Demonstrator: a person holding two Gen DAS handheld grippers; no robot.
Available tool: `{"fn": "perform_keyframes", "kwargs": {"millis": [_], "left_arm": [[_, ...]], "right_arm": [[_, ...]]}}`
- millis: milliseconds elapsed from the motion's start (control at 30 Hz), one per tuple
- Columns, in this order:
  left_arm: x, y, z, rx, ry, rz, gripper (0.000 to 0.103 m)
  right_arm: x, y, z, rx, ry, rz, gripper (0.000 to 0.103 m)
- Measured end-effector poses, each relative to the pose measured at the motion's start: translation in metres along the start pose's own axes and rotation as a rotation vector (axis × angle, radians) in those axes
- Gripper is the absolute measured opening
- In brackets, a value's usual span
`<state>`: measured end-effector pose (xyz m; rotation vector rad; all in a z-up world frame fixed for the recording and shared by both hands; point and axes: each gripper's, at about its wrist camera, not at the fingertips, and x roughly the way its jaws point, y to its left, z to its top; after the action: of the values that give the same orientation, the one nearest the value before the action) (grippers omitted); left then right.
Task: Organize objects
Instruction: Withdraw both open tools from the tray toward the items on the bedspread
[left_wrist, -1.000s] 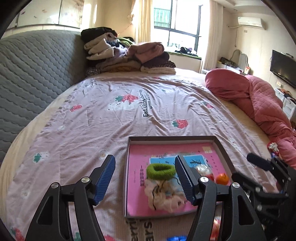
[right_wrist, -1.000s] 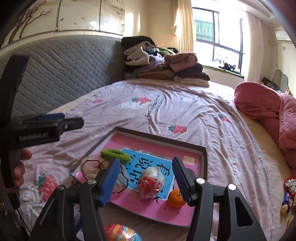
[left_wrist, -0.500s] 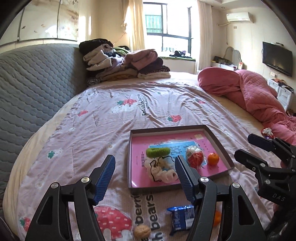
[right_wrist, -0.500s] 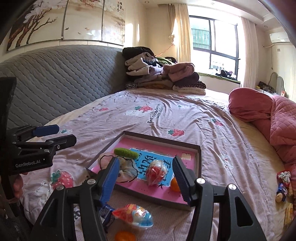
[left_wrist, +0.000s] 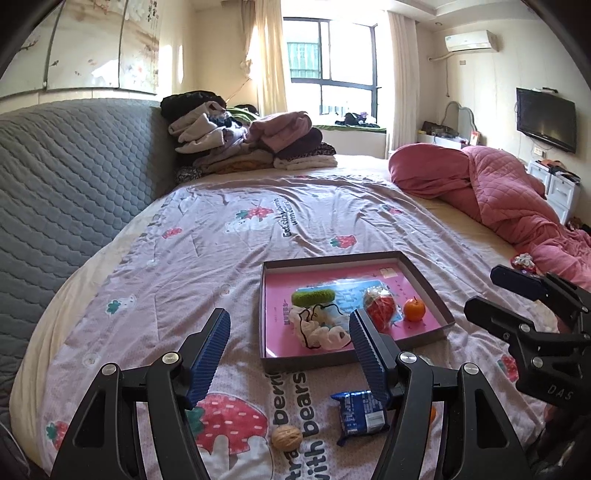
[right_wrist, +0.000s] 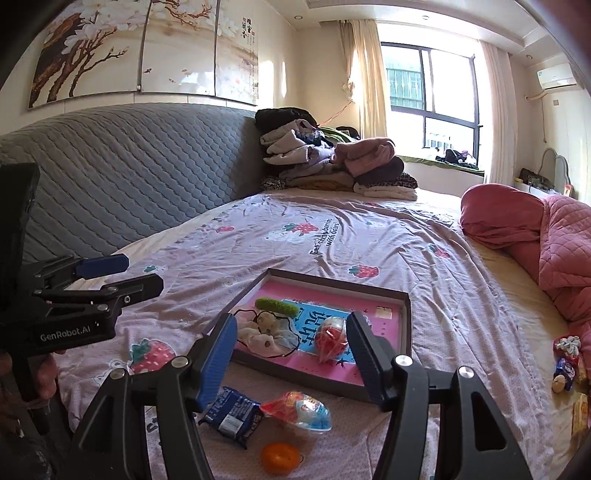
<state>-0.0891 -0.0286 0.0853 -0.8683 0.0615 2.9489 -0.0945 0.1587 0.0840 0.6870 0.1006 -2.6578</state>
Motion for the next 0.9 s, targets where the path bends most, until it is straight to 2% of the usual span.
{"fn": "perform_keyframes", "kwargs": {"millis": [200,567,900], "left_arm": [[-0.008,0.000,-0.012,0.000,-0.014,-0.005,0.068],[-0.010,0.009,-0.038,-0.006,0.023,-0.015,0.068],[-0.011,0.009,-0.048,0.002,0.041,-0.025,0.068]], "right_arm": [[-0.006,0.001,-0.008,0.019,0.008,-0.005,0.062],[-0.014,0.005,-0.023,0.023,0.031,-0.021,0.062],[-0.018,0.011,-0.034,0.023,0.057,-0.023,0.062]]}}
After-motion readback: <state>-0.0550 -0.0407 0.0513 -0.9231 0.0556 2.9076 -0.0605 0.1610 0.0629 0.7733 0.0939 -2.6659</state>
